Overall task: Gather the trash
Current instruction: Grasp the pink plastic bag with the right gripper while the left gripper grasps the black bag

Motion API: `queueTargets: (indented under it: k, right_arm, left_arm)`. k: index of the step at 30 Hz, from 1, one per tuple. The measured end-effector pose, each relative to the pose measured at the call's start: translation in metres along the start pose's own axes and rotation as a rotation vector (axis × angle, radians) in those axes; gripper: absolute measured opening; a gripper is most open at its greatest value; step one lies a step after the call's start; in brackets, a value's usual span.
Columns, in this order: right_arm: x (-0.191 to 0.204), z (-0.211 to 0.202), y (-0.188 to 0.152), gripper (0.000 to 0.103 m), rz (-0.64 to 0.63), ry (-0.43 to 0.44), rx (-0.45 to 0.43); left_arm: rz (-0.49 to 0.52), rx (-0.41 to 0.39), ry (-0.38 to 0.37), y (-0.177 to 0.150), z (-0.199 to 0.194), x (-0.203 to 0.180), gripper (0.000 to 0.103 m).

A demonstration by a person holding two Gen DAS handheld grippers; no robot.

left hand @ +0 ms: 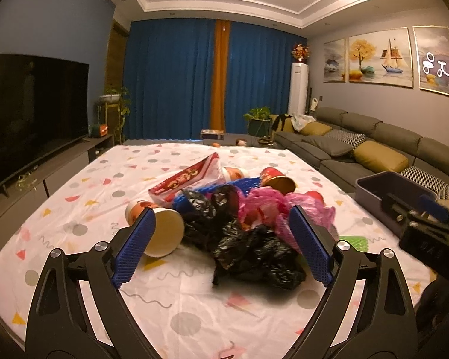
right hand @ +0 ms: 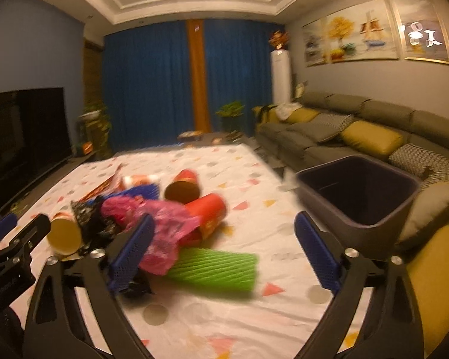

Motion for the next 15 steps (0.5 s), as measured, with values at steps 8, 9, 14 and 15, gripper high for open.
queueTargets:
  k: [8, 9, 14, 15]
  right_arm:
    - [0.041, 0.043, -0.027, 0.073, -0.001, 0.136, 0.119]
    - [0.046, 0.046, -0.03, 0.071, -0.008, 0.142, 0.129]
    - [0.056, 0.061, -0.042, 0.052, -0.038, 0.164, 0.186]
    - [0.058, 0.063, -0.044, 0.044, -0.039, 0.176, 0.196]
  left_arm:
    - [-0.006, 0.037, 0.002, -0.011, 0.02, 0.015, 0.084]
    - [-0.003, 0.042, -0.003, -0.013, 0.022, 0.015, 0.083]
    - [0.019, 0.062, -0.042, -0.019, 0.03, 0.007, 0.079]
    - [0.019, 0.067, -0.051, -0.02, 0.031, 0.006, 0.078]
Point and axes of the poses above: each gripper's, at about its wrist camera, not at the fingertips, and z roughly the way its jaws point, x to its left, y to its top, the point moved 7 cm from there along z, roughly the way its jaws point, and after that the axes turned 10 degrees about -x, right-handed, at the moved point
